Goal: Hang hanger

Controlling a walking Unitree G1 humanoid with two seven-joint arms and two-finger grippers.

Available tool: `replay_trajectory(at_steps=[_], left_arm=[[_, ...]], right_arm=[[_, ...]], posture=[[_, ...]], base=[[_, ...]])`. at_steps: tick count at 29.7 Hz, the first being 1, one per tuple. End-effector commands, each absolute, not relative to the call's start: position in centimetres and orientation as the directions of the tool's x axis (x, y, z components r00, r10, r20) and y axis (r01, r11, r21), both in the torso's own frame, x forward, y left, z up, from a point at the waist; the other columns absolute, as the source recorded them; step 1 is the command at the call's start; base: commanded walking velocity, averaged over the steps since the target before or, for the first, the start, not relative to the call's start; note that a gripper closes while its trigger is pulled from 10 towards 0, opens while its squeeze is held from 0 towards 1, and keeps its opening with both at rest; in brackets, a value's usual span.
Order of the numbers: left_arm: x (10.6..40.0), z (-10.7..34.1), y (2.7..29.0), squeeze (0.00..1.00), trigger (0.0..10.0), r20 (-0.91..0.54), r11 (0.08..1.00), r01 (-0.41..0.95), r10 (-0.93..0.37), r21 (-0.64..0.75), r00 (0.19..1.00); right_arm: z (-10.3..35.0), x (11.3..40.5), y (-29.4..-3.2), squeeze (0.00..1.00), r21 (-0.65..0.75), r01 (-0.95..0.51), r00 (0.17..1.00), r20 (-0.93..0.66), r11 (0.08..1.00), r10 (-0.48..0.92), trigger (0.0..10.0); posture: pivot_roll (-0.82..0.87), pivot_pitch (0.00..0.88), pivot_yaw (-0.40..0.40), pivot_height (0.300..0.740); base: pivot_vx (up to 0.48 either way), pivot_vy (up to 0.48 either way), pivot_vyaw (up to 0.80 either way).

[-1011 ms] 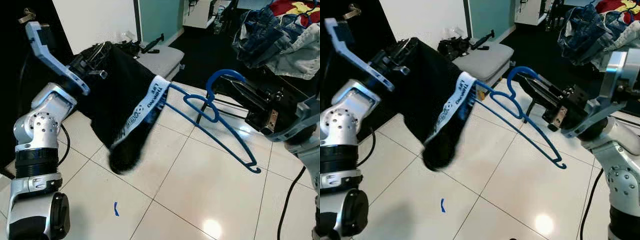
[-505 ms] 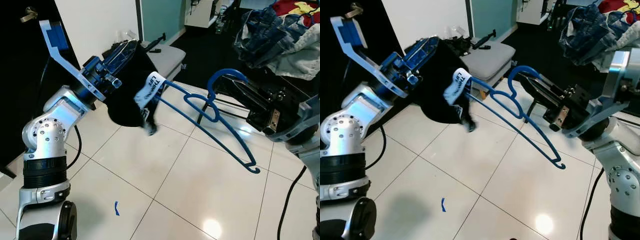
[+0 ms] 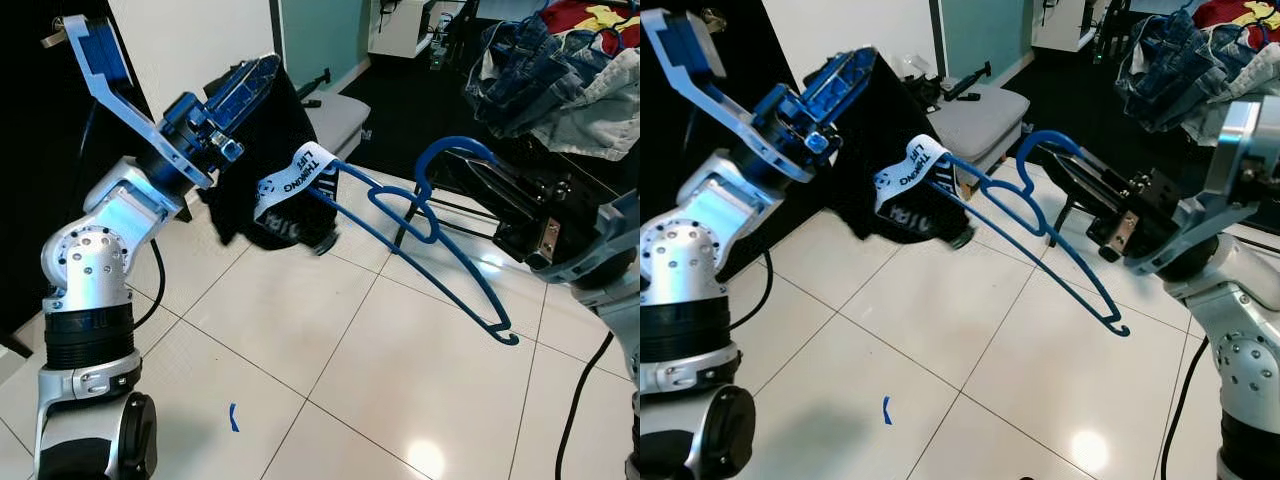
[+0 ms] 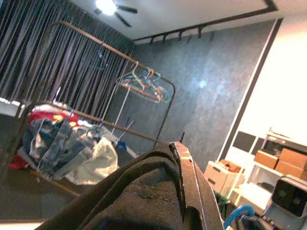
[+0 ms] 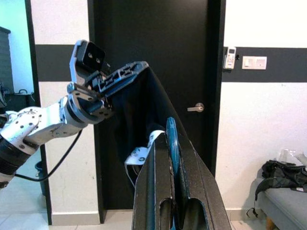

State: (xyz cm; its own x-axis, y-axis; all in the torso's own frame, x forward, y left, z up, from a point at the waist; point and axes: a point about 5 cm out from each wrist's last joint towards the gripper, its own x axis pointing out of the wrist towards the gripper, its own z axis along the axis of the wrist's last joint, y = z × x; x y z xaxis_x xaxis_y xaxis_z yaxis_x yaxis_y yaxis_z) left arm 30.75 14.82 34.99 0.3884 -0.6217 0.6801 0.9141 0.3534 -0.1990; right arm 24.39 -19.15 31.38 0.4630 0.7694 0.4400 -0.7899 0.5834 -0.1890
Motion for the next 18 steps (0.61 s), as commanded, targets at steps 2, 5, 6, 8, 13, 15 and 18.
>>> replay_trajectory(at_steps=[2,5,6,8,13,15,18], left_arm=[[30.0,36.1,14.8,0.0,6.6,0.707,0.333,0.926,-0.612,-0.175,0.354],[29.8,36.4,14.8,0.0,6.1,0.718,0.323,0.929,-0.603,-0.179,0.348],[29.8,36.5,14.8,0.0,6.1,0.721,0.319,0.93,-0.6,-0.18,0.346],[29.7,36.7,14.8,0.0,5.7,0.728,0.309,0.932,-0.594,-0.187,0.343],[29.3,37.0,14.1,0.0,5.3,0.742,0.252,0.946,-0.591,-0.203,0.316],[29.1,36.9,13.6,0.0,5.3,0.743,0.221,0.951,-0.594,-0.216,0.307],[29.0,36.7,13.3,0.0,5.3,0.74,0.205,0.953,-0.601,-0.223,0.302]], right_arm=[[31.5,24.3,-18.9,0.0,-0.208,-0.785,0.454,0.447,0.583,0.771,0.0],[31.4,24.4,-19.0,0.0,-0.208,-0.78,0.464,0.441,0.59,0.768,0.0],[31.4,24.4,-19.1,0.0,-0.208,-0.778,0.467,0.439,0.592,0.768,0.0],[31.3,24.4,-19.1,0.0,-0.207,-0.776,0.472,0.436,0.596,0.766,0.0],[31.1,24.7,-19.0,0.0,-0.205,-0.77,0.482,0.433,0.604,0.762,0.0],[31.1,24.8,-18.9,0.0,-0.204,-0.772,0.479,0.437,0.603,0.761,0.0],[31.2,24.8,-18.8,0.0,-0.203,-0.772,0.476,0.443,0.602,0.76,0.0]], posture=[[0.02,0.115,0.07,0.74],[0.02,0.116,0.069,0.74],[0.03,0.116,0.07,0.74],[0.03,0.117,0.071,0.74],[0.03,0.116,0.071,0.74],[0.03,0.116,0.07,0.74],[0.03,0.116,0.07,0.74]], base=[[0.0,0.0,0.0],[0.0,0.0,0.0],[0.0,0.0,0.0],[0.0,0.0,0.0],[0.0,0.0,0.0],[0.0,0.0,0.0],[0.0,0.0,0.0]])
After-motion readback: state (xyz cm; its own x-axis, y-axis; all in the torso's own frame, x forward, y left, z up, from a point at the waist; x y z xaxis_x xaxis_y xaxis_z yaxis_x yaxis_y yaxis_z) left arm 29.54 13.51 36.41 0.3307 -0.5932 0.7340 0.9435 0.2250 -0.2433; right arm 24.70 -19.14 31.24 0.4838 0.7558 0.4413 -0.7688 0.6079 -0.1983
